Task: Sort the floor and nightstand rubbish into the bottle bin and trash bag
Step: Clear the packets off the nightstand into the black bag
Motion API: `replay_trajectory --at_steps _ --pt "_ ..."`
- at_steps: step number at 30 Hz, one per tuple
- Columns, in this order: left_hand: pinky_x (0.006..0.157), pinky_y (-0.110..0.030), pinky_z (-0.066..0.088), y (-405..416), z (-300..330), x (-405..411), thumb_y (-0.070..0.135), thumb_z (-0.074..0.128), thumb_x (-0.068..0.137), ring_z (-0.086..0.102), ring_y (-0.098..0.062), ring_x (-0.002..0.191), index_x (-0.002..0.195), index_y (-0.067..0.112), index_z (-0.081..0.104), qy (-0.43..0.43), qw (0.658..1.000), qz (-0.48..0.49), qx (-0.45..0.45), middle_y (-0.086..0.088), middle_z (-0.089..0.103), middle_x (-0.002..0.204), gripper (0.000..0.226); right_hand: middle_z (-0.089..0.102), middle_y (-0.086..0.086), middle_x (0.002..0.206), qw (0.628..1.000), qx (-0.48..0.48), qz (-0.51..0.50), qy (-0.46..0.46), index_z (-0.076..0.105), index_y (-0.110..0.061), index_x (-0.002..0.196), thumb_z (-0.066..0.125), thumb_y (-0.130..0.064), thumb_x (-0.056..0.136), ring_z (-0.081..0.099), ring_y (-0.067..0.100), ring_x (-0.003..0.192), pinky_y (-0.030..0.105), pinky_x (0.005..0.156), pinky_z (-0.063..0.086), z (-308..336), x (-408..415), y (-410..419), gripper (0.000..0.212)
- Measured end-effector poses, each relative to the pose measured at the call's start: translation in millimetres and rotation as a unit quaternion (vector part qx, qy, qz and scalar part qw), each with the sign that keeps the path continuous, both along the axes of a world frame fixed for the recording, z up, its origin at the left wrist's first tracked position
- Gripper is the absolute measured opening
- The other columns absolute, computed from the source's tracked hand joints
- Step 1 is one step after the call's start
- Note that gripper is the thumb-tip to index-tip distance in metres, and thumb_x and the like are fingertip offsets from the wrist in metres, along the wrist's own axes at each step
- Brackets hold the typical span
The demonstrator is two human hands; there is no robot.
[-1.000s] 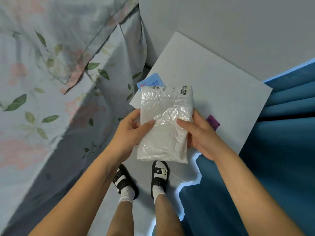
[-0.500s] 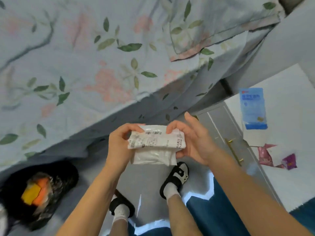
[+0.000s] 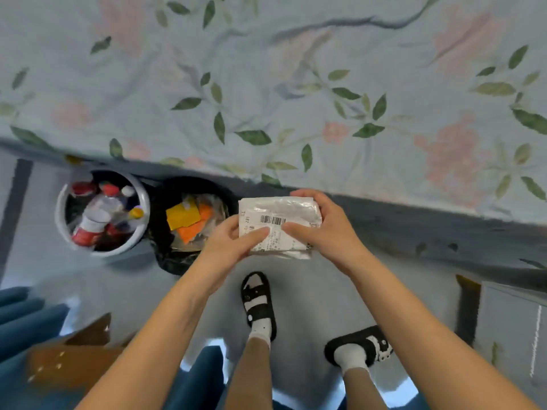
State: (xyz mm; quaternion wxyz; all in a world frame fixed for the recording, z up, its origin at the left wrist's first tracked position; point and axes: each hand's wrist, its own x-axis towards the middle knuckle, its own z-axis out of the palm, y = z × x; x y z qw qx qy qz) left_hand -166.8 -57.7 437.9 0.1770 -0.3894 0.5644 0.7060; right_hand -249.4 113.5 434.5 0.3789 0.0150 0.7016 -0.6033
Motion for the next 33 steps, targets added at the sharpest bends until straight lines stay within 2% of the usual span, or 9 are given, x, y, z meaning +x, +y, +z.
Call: replay_trajectory --at_steps 5,9,11,13,18,21,26,31,33 --pt "0.066 -0.018 0.056 -82 -30 31 0.01 0.071 0.084 0.072 -0.004 0.081 0.101 0.023 0.063 -0.037 0.996 0.047 -0.059 0.007 0.074 0.094 0.023 0.065 -0.01 0.102 0.993 0.04 0.103 0.039 0.057 -0.039 0.1 0.077 -0.012 0.072 0.064 0.014 0.091 0.035 0.081 0.056 -40 14 -101 0.044" --pt "0.079 -0.031 0.058 -128 -70 57 0.011 0.074 0.083 0.072 -0.013 0.089 0.094 0.025 0.064 -0.089 0.99 0.079 -0.074 -0.002 0.074 0.104 0.02 0.059 -0.011 0.1 0.977 0.142 0.155 0.036 0.047 -0.028 0.125 0.076 -0.024 0.076 0.062 0.014 0.093 0.033 0.085 0.054 -74 31 -149 0.057" --pt "0.088 -0.035 0.055 -151 -99 69 0.017 0.075 0.081 0.069 -0.017 0.097 0.098 0.021 0.066 -0.135 0.977 0.108 -0.124 -0.004 0.071 0.111 0.02 0.055 -0.01 0.098 0.965 0.197 0.171 0.017 0.041 -0.023 0.134 0.073 -0.028 0.079 0.061 0.019 0.096 0.043 0.085 0.055 -89 38 -159 0.063" --pt "0.084 -0.031 0.052 -171 -125 74 0.022 0.076 0.081 0.066 -0.021 0.102 0.108 0.012 0.065 -0.2 0.95 0.132 -0.199 -0.005 0.069 0.114 0.031 0.054 -0.002 0.106 0.949 0.247 0.197 -0.016 0.039 -0.019 0.135 0.066 -0.025 0.084 0.059 0.025 0.102 0.048 0.087 0.053 -101 42 -158 0.058" --pt "0.077 -0.034 0.044 -195 -163 70 0.031 0.069 0.084 0.061 -0.03 0.103 0.111 0.013 0.058 -0.249 0.896 0.011 -0.367 -0.008 0.066 0.111 0.034 0.056 -0.006 0.09 0.904 0.322 0.272 -0.074 0.049 -0.015 0.125 0.051 -0.014 0.091 0.063 0.03 0.095 0.045 0.086 0.053 -111 44 -127 0.035" --pt "0.082 -0.037 0.046 -205 -182 54 0.039 0.069 0.084 0.06 -0.033 0.108 0.115 0.01 0.058 -0.282 0.902 -0.005 -0.327 -0.012 0.065 0.116 0.044 0.058 -0.003 0.095 0.88 0.349 0.317 -0.057 0.05 -0.016 0.123 0.05 -0.015 0.092 0.061 0.026 0.09 0.037 0.077 0.049 -107 39 -101 0.031" --pt "0.092 -0.034 0.044 -198 -200 36 0.042 0.072 0.082 0.055 -0.032 0.12 0.129 0.002 0.054 -0.339 0.92 0.048 -0.189 -0.014 0.059 0.129 0.064 0.06 -0.005 0.097 0.862 0.383 0.33 -0.047 0.051 -0.021 0.121 0.051 -0.016 0.092 0.062 0.024 0.093 0.034 0.081 0.048 -102 26 -62 0.03" --pt "0.096 -0.04 0.048 -186 -200 30 0.047 0.077 0.071 0.054 -0.036 0.118 0.129 0.002 0.048 -0.37 0.895 -0.014 -0.25 -0.017 0.055 0.131 0.079 0.061 0.0 0.1 0.885 0.376 0.267 -0.064 0.049 -0.025 0.11 0.05 -0.015 0.092 0.063 0.027 0.092 0.037 0.075 0.049 -107 28 -41 0.021" --pt "0.09 -0.039 0.048 -178 -188 20 0.044 0.072 0.078 0.055 -0.037 0.116 0.125 0.001 0.05 -0.34 0.888 -0.061 -0.302 -0.017 0.056 0.127 0.068 0.06 0.002 0.098 0.894 0.37 0.242 -0.073 0.05 -0.024 0.108 0.05 -0.013 0.091 0.063 0.028 0.092 0.036 0.074 0.048 -111 34 -35 0.02"
